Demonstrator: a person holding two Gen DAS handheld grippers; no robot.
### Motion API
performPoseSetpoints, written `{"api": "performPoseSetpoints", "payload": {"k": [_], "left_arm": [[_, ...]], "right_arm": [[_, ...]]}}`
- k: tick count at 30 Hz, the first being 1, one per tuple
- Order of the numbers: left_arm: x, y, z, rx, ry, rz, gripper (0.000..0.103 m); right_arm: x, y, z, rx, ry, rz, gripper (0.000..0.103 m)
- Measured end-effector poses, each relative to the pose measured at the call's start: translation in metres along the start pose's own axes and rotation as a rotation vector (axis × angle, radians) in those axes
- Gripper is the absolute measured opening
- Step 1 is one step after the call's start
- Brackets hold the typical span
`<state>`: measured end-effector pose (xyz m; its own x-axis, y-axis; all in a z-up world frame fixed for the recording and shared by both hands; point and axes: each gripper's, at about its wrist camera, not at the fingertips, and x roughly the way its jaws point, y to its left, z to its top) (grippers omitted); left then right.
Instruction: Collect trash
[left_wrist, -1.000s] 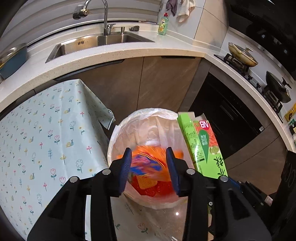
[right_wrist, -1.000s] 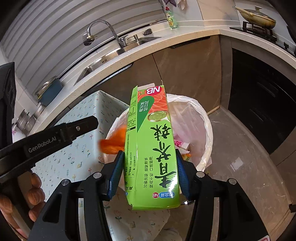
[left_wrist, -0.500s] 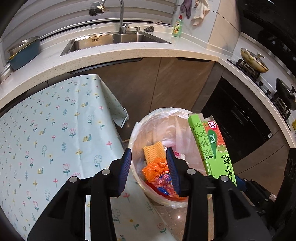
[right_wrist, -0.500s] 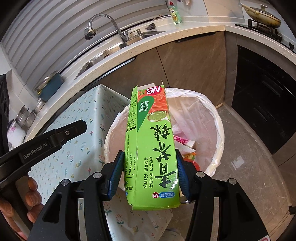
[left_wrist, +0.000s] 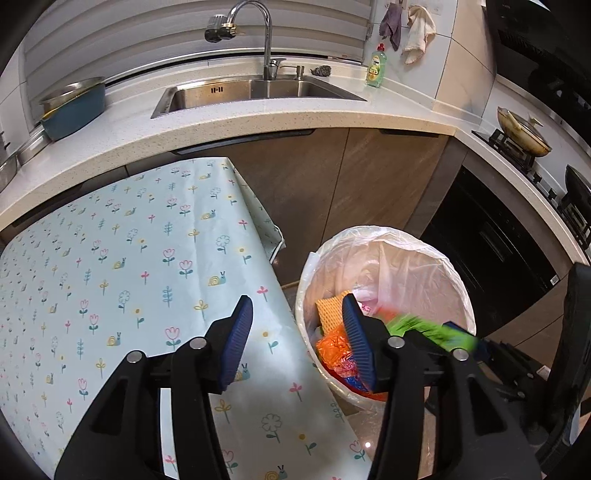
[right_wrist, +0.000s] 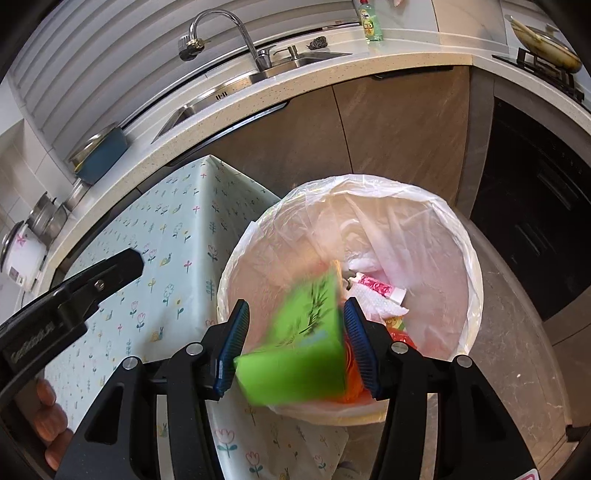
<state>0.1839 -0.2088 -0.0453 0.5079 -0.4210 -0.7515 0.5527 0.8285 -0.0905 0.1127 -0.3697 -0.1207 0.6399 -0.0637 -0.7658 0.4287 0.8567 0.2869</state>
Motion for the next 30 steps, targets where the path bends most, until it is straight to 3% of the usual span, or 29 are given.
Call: {"api": "performPoseSetpoints", "payload": {"k": [7,13,30], "left_arm": [[-0.012,0.009,-0.004,0.004,-0.028,0.041,0.062],[-0.023,0.016,-0.008,-0.011,-0.039,0.053,0.063],[-0.058,0.024,-0.025,-0.025,-0.072,0.084,0.074]], "right_arm": [[-0.012,0.012,0.005,-0.012,-0.032,0.011,0.054],[-0.025,0.023,0.0,-0.032,-0.042,0.023,0.055],[-0.064,0.043,-0.017,-0.097,-0.09,-0.007,0.072]]}}
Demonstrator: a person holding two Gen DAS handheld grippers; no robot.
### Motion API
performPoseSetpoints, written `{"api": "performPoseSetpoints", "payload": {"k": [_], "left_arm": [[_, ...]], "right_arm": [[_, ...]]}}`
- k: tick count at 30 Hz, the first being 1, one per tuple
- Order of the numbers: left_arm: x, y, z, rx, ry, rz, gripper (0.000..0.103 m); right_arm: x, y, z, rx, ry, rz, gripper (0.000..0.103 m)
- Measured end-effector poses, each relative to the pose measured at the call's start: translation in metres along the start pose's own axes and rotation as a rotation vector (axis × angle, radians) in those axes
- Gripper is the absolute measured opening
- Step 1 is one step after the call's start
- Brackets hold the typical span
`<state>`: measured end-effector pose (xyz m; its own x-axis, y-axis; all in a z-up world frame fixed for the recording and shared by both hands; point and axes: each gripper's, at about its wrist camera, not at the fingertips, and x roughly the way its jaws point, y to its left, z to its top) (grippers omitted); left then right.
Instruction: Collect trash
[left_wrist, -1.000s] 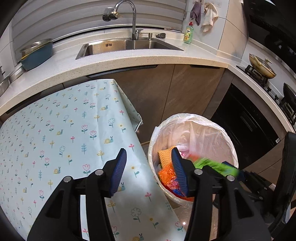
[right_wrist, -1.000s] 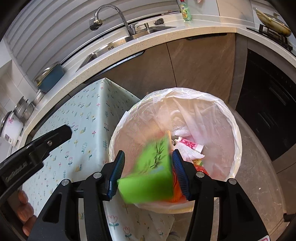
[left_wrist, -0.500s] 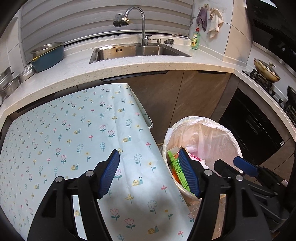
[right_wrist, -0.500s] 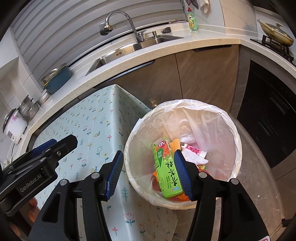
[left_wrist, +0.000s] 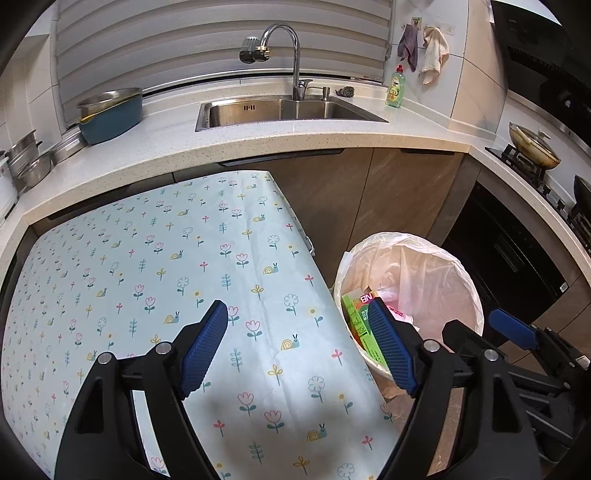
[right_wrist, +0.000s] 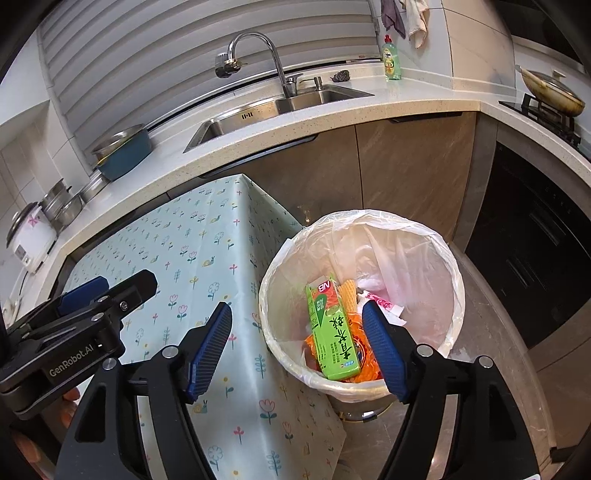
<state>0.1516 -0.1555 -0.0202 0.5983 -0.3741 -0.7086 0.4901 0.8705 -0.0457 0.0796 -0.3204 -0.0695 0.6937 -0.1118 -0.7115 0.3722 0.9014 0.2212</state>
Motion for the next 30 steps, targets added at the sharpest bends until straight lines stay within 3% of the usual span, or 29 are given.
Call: {"api": "performPoseSetpoints", "payload": {"k": [4,6,10,16,19,30], "left_arm": [[-0.006,0.001,-0.005,0.001,-0.001,0.008,0.075],[-0.008,0.001,-0.007,-0.004,0.0,0.01,0.076],[-0.012,0.003,-0.011,-0.006,-0.005,0.027,0.084],[-0.014,0.002,-0.02,0.011,0.003,0.051,0.086],[-0.014,0.0,-0.025,0.023,0.008,0.062,0.086],[-0.017,-0.008,-0.037,0.04,0.016,0.075,0.087]], "right_arm": [[-0.007,0.003,-0.005,-0.009,-0.004,-0.008,0.075],[-0.011,0.004,-0.007,-0.012,-0.011,-0.021,0.082],[-0.019,0.004,-0.011,-0.014,-0.016,-0.034,0.084],[-0.024,-0.001,-0.022,-0.003,0.004,-0.058,0.085],[-0.026,-0.005,-0.028,-0.004,0.014,-0.059,0.097],[-0.036,-0.012,-0.04,-0.009,-0.001,-0.089,0.097]]}}
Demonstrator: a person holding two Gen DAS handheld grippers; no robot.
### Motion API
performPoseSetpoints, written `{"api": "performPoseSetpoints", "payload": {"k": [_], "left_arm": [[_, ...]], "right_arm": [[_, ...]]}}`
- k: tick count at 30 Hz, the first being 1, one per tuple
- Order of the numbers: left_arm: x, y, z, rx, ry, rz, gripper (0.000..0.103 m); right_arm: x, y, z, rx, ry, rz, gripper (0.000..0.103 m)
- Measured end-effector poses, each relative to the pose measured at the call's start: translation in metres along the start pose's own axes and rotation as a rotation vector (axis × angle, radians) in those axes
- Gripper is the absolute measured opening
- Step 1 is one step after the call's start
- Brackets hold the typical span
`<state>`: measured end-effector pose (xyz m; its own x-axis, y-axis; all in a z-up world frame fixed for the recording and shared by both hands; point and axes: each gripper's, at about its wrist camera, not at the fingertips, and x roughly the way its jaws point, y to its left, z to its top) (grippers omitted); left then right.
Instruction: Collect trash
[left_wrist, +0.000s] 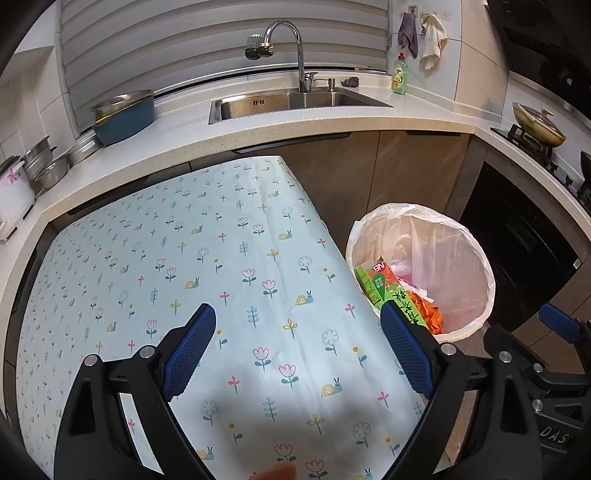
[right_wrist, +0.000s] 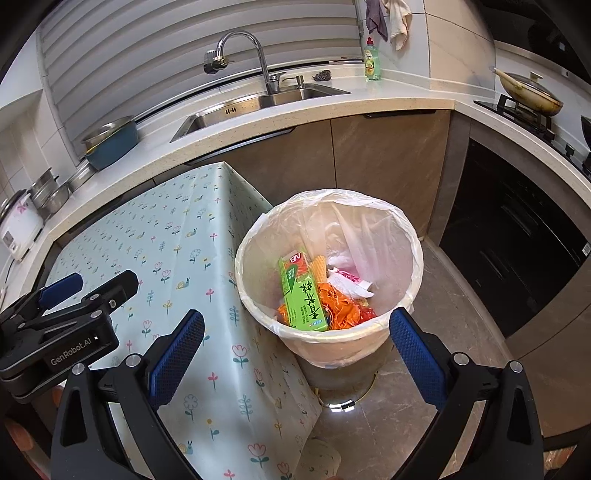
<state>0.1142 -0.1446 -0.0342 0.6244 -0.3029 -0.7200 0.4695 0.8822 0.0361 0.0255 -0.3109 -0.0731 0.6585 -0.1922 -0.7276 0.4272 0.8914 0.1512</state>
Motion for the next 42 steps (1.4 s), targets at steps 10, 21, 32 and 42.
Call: {"api": "performPoseSetpoints", "payload": {"k": [10,21,32,42], "left_arm": [[-0.003,-0.006,-0.008,0.013,0.0,0.009,0.09],[-0.003,-0.009,-0.011,0.026,0.002,0.01,0.091],[-0.004,-0.009,-0.014,0.028,0.003,0.012,0.091],[-0.009,-0.007,-0.021,0.03,-0.009,0.036,0.091]], "right_arm": [[-0.007,0.0,-0.005,-0.008,-0.014,-0.027,0.097],[-0.011,0.001,-0.008,-0.016,-0.021,-0.042,0.097],[-0.012,0.006,-0.012,-0.031,-0.026,-0.05,0.097],[-0.017,0.014,-0.017,-0.073,-0.039,-0.066,0.097]]}}
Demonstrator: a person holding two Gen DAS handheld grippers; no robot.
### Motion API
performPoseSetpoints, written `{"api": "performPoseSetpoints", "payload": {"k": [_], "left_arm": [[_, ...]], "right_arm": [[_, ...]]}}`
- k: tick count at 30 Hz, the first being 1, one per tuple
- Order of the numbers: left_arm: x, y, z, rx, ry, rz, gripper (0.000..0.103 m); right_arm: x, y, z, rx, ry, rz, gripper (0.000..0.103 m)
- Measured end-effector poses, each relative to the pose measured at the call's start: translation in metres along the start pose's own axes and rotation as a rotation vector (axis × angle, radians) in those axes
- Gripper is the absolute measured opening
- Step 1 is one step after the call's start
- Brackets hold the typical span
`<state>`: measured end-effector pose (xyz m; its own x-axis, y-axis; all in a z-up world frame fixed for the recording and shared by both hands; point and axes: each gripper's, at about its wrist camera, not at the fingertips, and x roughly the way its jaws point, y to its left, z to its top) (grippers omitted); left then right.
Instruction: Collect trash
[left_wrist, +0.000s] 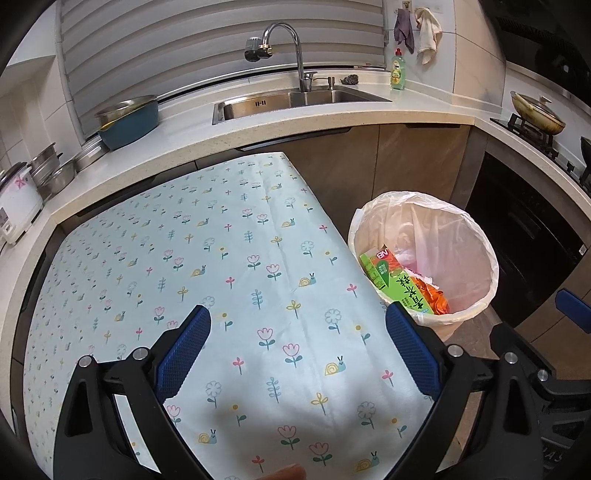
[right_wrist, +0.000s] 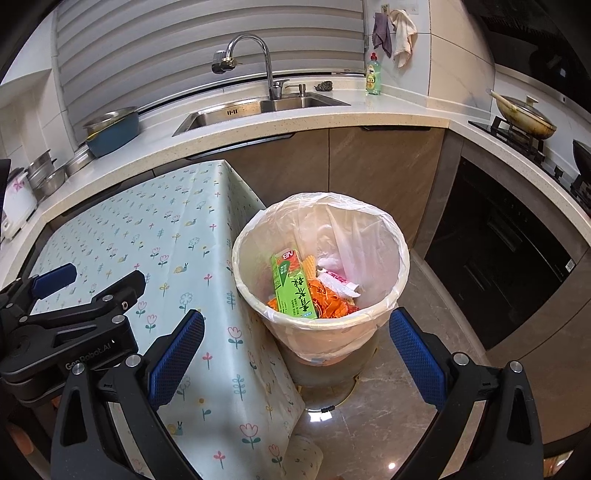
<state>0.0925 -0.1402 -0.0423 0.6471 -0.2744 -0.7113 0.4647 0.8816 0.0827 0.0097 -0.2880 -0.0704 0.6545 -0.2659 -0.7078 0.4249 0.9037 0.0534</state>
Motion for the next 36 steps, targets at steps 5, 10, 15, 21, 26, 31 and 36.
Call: {"api": "performPoseSetpoints", "payload": {"k": [5,10,15,21,26,31,36], "left_arm": [[-0.0006,0.0006,0.0001,0.001,-0.002,0.003,0.091],[-0.0019,0.002,-0.0005,0.003,-0.004,0.012,0.091],[-0.0017,0.001,-0.001,-0.006,-0.003,0.025,0.091],[-0.0008,0.0008,-0.0015,-0.008,0.004,0.033,0.091],[-0.0006,0.0007,-0.0024,-0.008,0.008,0.038,0.091],[-0.0006,0.0007,-0.0029,-0.007,0.009,0.04,0.091],[-0.0009,0.0006,-0.0031,-0.009,0.01,0.04,0.091]], "right_arm": [[-0.0016,0.001,-0.0003,-0.003,-0.004,-0.003,0.097],[-0.0015,0.0009,-0.0012,-0.005,0.0,-0.003,0.097],[-0.0014,0.0015,-0.0033,-0.007,0.003,-0.005,0.097],[-0.0003,-0.0015,-0.0047,0.001,0.005,-0.006,0.097],[-0.0001,-0.0028,-0.0055,0.001,0.006,-0.006,0.097],[0.0004,-0.0043,-0.0074,0.001,0.007,-0.007,0.097],[0.0006,-0.0041,-0.0072,0.0,0.007,-0.007,0.097]]}}
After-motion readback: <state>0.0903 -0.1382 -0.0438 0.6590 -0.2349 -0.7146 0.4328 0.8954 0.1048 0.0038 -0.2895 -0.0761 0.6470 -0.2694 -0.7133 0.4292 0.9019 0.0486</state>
